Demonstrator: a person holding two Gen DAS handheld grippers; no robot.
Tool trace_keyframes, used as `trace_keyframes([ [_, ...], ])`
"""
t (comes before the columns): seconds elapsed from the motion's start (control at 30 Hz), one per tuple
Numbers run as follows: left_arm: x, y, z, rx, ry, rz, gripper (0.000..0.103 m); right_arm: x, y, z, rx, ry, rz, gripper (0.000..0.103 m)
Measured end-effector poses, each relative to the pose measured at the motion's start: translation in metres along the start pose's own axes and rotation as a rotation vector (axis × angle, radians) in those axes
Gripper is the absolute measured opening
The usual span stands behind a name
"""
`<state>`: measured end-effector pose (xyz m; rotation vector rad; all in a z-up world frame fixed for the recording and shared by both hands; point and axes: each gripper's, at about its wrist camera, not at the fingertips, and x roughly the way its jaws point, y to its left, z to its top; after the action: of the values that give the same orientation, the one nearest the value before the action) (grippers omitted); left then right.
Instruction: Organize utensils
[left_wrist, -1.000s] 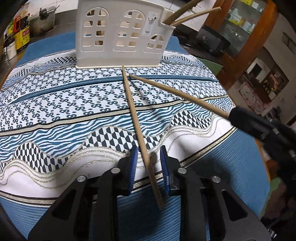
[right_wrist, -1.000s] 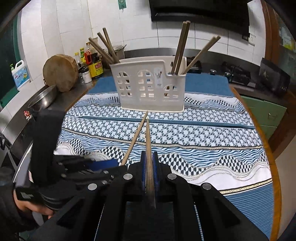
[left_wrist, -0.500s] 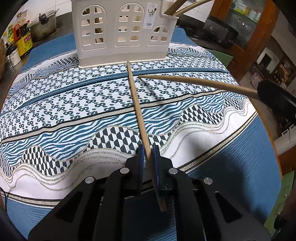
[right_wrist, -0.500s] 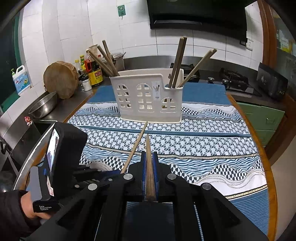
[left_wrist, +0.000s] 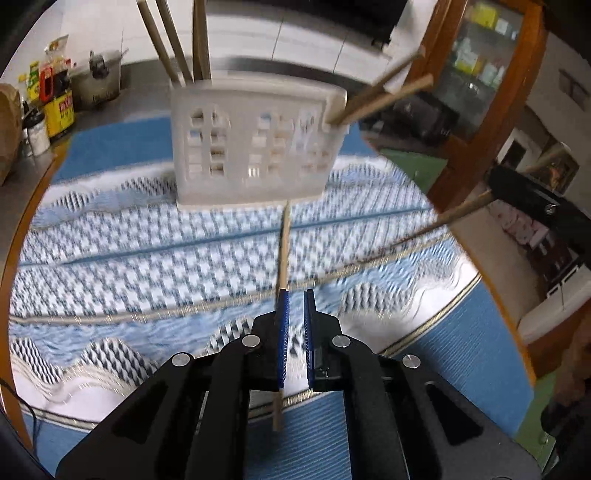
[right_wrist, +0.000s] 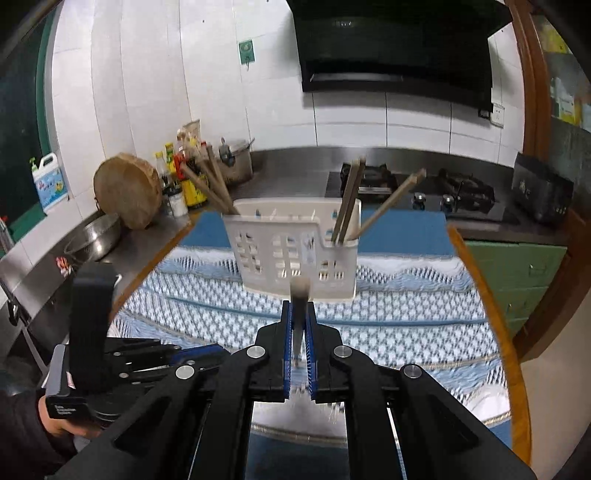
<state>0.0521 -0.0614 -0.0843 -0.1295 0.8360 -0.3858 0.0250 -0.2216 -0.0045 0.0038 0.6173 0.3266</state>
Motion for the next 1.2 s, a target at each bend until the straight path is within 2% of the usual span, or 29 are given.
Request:
trace_keyframes([
  [0.1, -0.012, 0.001, 0.010, 0.002, -0.037, -0.018, 0.006, -0.002, -0.001, 0.015, -0.003, -0.016, 0.017, 0.007],
  [0.17, -0.015, 0.004, 0.014, 0.008, -0.036, -0.022, 0.006, -0.004, 0.000, 0.022, -0.017, -0.030, 0.016, 0.007],
  [0.3, -0.007, 0.006, 0.006, 0.008, 0.029, -0.047, 0.006, -0.008, 0.002, 0.029, -0.037, -0.049, 0.019, 0.007],
  [0.57, 0.028, 0.004, -0.029, 0.037, 0.162, -0.020, 0.010, -0.009, 0.001, 0.033, -0.044, -0.054, 0.023, 0.007],
  [0.9, 0.056, 0.004, -0.046, 0.079, 0.228, 0.048, 0.011, -0.008, 0.004, 0.033, -0.047, -0.054, 0.024, 0.007],
  [1.07, 0.060, -0.002, -0.048, 0.100, 0.218, 0.077, 0.007, -0.010, 0.005, 0.037, -0.052, -0.063, 0.024, 0.007],
  [1.2, 0.050, -0.001, -0.037, 0.064, 0.172, 0.055, 0.005, -0.015, 0.005, 0.041, -0.064, -0.081, 0.018, 0.007],
])
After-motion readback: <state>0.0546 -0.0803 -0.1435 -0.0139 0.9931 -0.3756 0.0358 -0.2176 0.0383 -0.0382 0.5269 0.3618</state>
